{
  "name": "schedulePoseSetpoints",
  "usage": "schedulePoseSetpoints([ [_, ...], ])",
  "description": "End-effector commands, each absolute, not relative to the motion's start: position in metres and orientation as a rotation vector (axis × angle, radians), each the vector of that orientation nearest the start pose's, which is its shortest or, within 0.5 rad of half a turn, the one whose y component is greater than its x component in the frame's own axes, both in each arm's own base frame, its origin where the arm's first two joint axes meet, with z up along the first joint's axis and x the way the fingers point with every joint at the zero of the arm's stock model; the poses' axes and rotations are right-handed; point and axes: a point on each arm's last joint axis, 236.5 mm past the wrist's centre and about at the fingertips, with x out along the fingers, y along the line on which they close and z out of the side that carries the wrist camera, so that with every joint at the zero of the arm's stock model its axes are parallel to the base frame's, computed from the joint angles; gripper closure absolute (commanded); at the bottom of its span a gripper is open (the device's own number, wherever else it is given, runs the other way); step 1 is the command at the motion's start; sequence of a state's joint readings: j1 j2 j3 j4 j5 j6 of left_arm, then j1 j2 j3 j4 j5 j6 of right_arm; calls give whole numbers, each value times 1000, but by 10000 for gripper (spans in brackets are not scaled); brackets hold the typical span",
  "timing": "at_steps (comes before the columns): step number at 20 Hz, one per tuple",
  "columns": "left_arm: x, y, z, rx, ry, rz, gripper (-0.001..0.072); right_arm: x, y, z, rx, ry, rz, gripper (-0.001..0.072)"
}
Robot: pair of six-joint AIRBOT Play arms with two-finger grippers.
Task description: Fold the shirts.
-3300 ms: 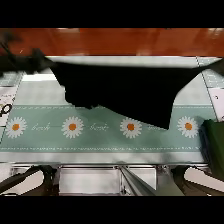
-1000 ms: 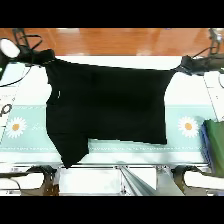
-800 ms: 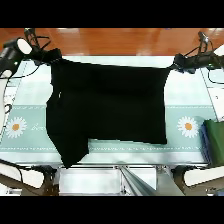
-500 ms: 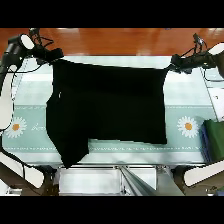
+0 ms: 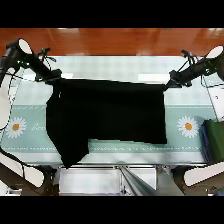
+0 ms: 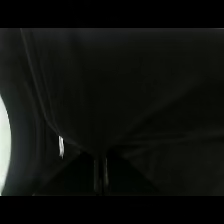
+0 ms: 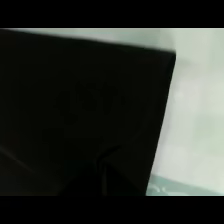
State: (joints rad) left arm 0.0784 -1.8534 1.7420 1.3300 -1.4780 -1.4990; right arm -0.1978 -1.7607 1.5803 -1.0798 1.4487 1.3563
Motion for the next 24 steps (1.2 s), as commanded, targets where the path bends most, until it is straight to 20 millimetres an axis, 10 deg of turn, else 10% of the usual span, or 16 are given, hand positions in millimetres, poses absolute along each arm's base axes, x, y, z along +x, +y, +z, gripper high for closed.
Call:
schedulePoseSetpoints([
  [1, 408, -20, -68, -235, 1732, -205, 683, 405, 24, -54, 416, 1614, 337, 686],
  [16, 398, -19, -79, -260, 1759, -212, 680, 391, 32, -56, 407, 1680, 342, 683],
  [17, 395, -19, -78, -267, 1772, -207, 597, 391, 36, -57, 399, 1681, 349, 617],
  [19, 380, -24, -74, -258, 1837, -233, 206, 391, 46, -59, 393, 1689, 339, 287],
  [24, 394, -9, -24, -281, 1666, -155, 203, 389, 18, -28, 396, 1642, 209, 298],
])
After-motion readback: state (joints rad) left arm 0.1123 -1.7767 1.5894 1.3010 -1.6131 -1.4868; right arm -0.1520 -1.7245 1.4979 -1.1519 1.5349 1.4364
